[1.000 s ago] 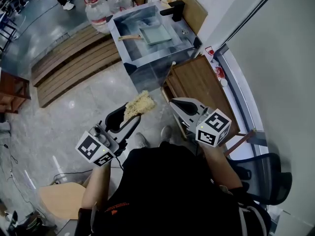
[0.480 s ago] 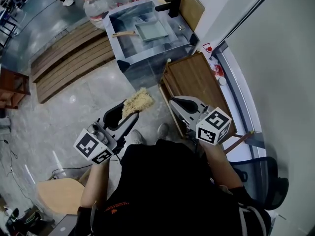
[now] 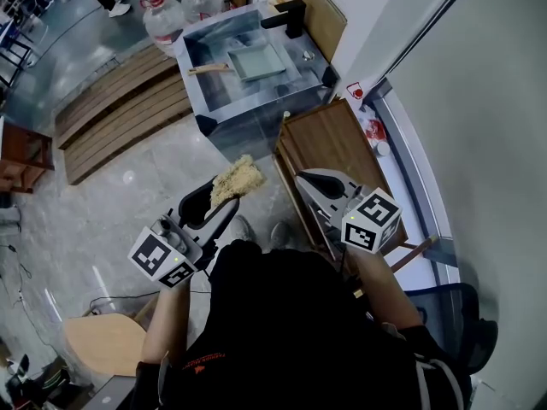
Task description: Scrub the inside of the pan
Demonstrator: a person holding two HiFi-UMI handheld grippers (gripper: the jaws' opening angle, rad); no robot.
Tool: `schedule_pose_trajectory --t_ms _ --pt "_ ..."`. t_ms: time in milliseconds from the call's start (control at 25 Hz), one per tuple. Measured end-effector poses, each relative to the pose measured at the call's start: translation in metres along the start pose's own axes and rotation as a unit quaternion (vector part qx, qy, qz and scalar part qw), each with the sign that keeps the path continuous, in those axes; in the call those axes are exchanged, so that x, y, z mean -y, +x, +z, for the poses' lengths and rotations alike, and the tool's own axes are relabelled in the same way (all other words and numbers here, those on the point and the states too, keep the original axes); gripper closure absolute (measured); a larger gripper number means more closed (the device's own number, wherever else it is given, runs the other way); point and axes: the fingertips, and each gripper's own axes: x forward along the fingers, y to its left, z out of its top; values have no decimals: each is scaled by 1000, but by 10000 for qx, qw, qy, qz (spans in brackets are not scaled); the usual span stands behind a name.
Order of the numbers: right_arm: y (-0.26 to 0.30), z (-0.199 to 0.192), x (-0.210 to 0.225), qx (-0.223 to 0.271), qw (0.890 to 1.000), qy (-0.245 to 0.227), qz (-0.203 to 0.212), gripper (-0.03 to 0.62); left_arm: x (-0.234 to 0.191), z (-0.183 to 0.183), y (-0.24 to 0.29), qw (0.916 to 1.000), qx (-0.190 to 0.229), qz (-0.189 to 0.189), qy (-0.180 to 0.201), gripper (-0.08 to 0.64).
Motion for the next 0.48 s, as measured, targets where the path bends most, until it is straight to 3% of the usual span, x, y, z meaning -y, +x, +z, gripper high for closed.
schedule_pose_trajectory --t_ms 480 --pt "43 16 38 -53 10000 26 -76 588 -61 4 23 9999 -2 -98 -68 380"
